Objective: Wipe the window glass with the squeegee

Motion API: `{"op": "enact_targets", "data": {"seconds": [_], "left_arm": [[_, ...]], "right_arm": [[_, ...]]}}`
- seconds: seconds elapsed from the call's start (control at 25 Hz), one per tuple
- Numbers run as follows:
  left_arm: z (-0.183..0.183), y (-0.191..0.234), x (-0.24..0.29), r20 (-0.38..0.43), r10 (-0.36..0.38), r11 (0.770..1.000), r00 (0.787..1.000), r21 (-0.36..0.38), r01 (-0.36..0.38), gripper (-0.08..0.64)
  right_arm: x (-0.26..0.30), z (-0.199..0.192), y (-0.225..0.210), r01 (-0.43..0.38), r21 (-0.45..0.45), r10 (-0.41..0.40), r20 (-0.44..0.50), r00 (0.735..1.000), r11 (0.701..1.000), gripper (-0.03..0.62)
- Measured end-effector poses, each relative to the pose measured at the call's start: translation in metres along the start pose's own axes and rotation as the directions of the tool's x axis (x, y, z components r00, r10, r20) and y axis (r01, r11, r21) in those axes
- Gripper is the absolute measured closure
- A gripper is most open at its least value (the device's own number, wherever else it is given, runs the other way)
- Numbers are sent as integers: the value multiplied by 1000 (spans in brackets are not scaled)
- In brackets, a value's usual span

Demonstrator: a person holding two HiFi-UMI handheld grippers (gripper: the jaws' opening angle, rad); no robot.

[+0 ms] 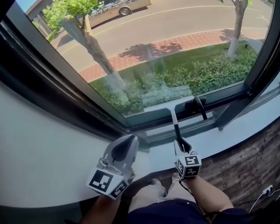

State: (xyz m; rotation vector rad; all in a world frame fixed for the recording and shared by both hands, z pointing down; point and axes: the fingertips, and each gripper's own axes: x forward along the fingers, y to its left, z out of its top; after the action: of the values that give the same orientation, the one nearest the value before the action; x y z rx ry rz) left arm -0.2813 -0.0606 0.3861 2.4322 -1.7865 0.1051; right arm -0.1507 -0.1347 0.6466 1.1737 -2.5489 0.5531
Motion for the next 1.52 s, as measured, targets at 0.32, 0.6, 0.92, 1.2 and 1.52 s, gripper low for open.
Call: {"op": "enact_targets", "data": {"seconds": [0.32,0.6,0.92,1.2,1.52], "left_arm": [[-48,-2,43,25,-20,999,999,-41,21,555],[-61,-4,80,79,-39,989,996,-138,50,555],[-22,-20,65,123,-98,990,987,-85,109,555],[-10,-30,44,109,-116,993,987,9,115,555],[-1,-22,22,154,-90,996,984,10,90,555]], "right_arm": [[-22,57,-33,40,-83,-25,172,985,996,491],[-85,173,-16,82,-220,34,476,879,972,491],[-145,354,69,92,-307,186,760,622,947,491],[-148,439,125,50,-305,245,844,477,951,491],[-115,472,152,38,-293,242,851,467,955,491]]}}
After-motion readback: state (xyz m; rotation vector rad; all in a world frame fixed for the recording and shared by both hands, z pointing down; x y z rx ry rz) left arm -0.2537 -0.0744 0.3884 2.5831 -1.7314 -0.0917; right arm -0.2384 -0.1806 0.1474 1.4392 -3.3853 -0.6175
